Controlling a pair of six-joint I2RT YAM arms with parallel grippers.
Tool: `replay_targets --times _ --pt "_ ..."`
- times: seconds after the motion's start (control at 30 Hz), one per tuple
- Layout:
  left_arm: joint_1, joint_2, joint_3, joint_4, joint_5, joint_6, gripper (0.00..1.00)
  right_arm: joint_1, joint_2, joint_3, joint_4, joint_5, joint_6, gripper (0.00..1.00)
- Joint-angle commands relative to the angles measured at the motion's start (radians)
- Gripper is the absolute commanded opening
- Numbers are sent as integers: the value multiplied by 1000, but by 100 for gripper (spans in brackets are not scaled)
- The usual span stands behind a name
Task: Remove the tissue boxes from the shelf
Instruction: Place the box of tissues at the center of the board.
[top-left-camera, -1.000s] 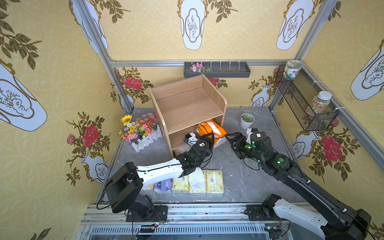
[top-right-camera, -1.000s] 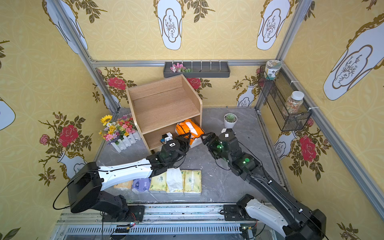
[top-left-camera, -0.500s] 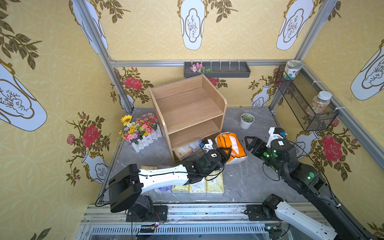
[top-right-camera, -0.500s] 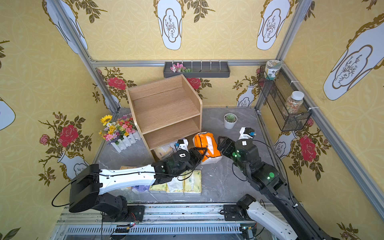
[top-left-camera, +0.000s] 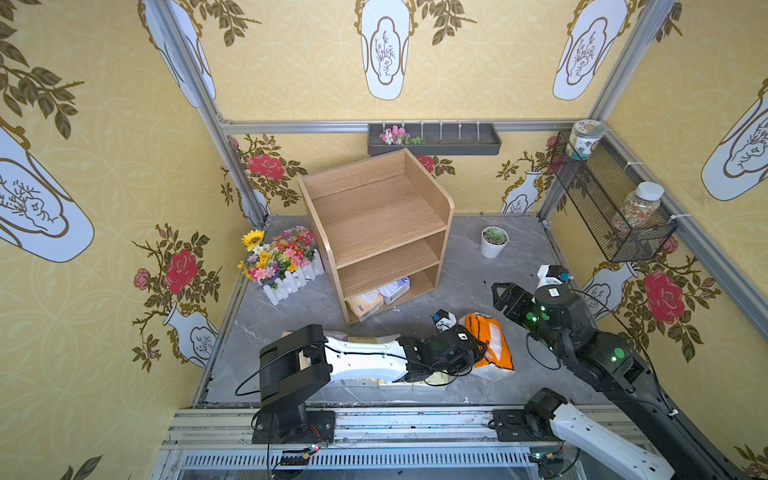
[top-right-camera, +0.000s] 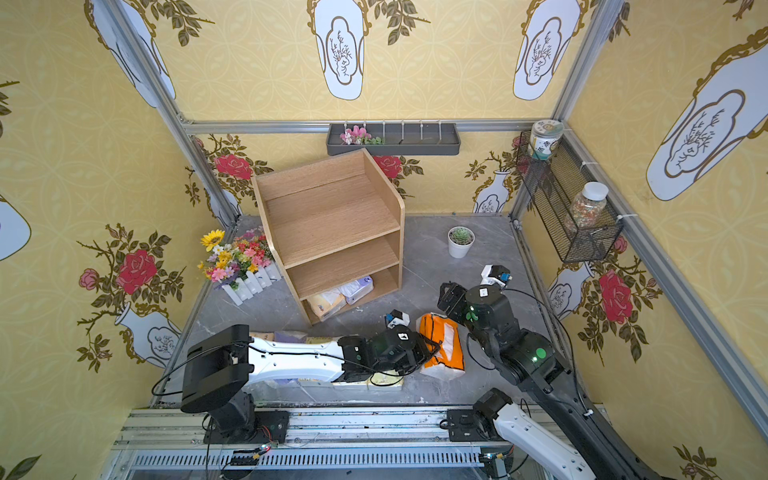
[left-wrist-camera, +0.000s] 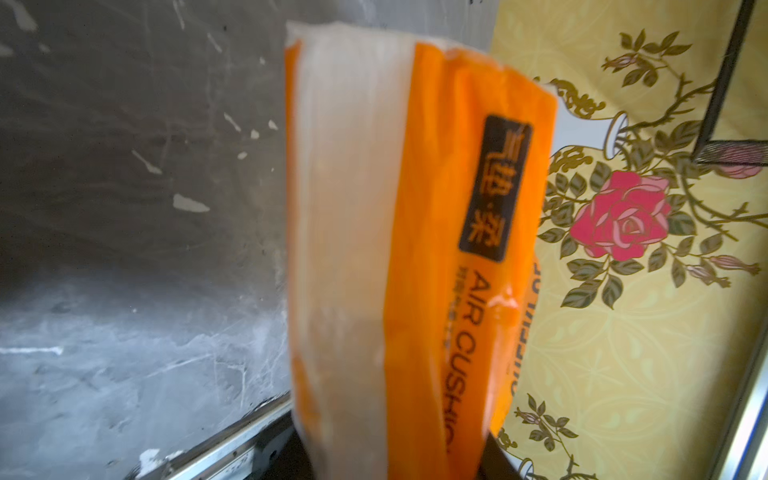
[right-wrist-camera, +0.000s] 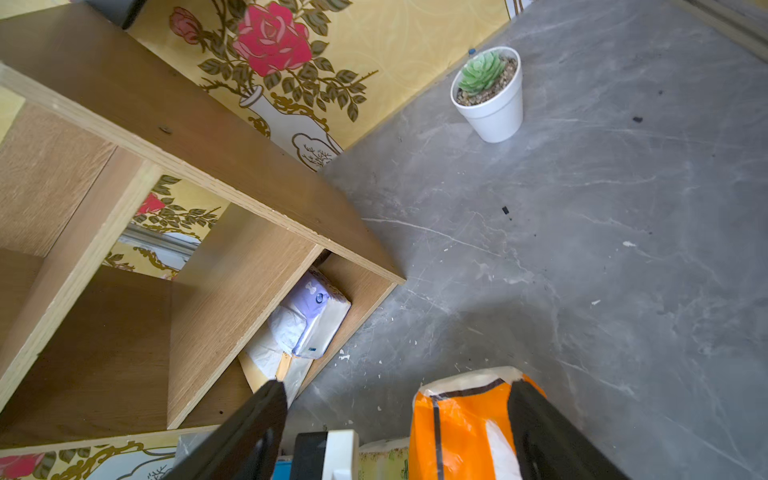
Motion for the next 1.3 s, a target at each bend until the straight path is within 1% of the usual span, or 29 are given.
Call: replay_targets --times 0.0,0.1,0.23,0.43,0.47,0.53,0.63,0.73,0.83,1.07,1.2,1.27 --pt "-22 27 -3 7 4 -63 39 1 -22 -19 -8 0 53 87" --pt "-44 49 -6 3 -23 -104 40 1 -48 -46 7 0 66 87" --pt "-52 74 -26 3 -58 -147 40 2 -32 -61 17 -38 86 87" --pt "-60 59 -34 -46 -147 -150 41 0 -3 -81 46 -71 98 87" --pt "-61 59 -34 -54 -149 -157 43 0 0 -81 50 -72 99 87" --pt "-67 65 -29 -75 -138 -176 55 1 13 -83 54 -76 102 87" --pt "-90 71 -5 -143 -158 -193 68 1 36 -80 47 -88 107 87" --pt "-111 62 22 -216 -213 -199 75 1 55 -80 33 -94 112 87" --pt "-116 30 25 -268 -270 -199 78 2 75 -76 17 -96 112 87" --pt "-121 -51 14 -385 -379 -206 82 2 139 -75 -41 -100 149 88" --pt "-137 -116 3 -451 -472 -230 79 1 184 -80 -79 -113 140 88" --pt "-148 -143 -1 -490 -526 -256 76 1 207 -71 -109 -117 126 88"
